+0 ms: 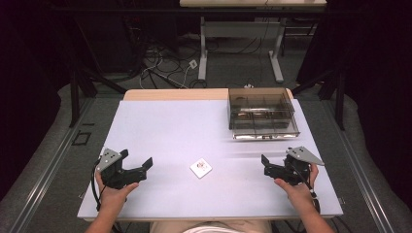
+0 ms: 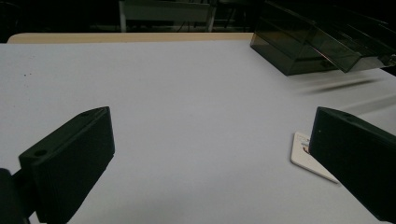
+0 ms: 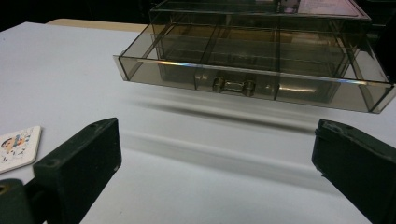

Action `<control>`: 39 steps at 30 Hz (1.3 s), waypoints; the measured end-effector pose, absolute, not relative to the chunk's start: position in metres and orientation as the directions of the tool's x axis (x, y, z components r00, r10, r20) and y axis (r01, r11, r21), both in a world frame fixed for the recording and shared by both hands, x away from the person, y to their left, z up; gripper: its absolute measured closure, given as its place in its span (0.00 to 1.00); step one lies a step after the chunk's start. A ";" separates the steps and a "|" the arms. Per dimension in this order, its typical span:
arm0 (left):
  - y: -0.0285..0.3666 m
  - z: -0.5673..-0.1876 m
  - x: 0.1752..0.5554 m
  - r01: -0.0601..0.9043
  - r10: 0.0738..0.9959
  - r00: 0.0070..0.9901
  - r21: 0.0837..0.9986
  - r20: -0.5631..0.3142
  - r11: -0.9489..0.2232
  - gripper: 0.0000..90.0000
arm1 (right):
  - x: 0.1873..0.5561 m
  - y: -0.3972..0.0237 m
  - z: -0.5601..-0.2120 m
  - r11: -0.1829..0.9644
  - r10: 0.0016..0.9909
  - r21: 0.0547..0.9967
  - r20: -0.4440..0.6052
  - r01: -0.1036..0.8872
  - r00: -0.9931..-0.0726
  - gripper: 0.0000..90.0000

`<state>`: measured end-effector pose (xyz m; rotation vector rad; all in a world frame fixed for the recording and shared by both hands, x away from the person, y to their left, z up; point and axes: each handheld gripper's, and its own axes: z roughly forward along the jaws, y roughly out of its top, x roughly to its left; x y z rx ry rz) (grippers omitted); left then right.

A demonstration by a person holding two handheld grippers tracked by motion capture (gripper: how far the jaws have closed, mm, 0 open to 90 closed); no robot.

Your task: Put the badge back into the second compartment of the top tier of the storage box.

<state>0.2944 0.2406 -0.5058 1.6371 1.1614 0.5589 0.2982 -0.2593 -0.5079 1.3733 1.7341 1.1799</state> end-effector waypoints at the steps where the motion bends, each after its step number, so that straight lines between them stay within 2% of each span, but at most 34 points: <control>1: 0.241 -0.506 0.294 0.418 0.885 0.431 0.908 -0.174 -0.025 0.01 | 0.298 -0.259 -0.508 0.058 0.963 0.912 0.055 0.405 -0.264 0.02; 14: 0.241 -0.506 0.292 0.411 0.895 0.411 0.911 -0.176 -0.009 0.01 | 0.300 -0.234 -0.504 0.118 0.943 0.904 0.028 0.410 -0.333 0.07; 33: 0.239 -0.508 0.290 0.410 0.894 0.414 0.912 -0.171 -0.016 0.01 | 0.308 -0.204 -0.496 0.199 0.890 0.891 0.009 0.407 -0.456 0.09; 35: 0.239 -0.507 0.290 0.408 0.894 0.417 0.913 -0.164 -0.023 0.01 | 0.309 -0.200 -0.495 0.204 0.882 0.891 0.012 0.406 -0.470 0.11; 36: 0.239 -0.508 0.290 0.410 0.895 0.412 0.912 -0.170 -0.016 0.01 | 0.310 -0.195 -0.494 0.212 0.875 0.891 0.010 0.402 -0.484 0.15; 39: 0.239 -0.508 0.291 0.412 0.895 0.413 0.911 -0.170 -0.017 0.01 | 0.311 -0.190 -0.493 0.216 0.867 0.891 0.013 0.399 -0.499 0.16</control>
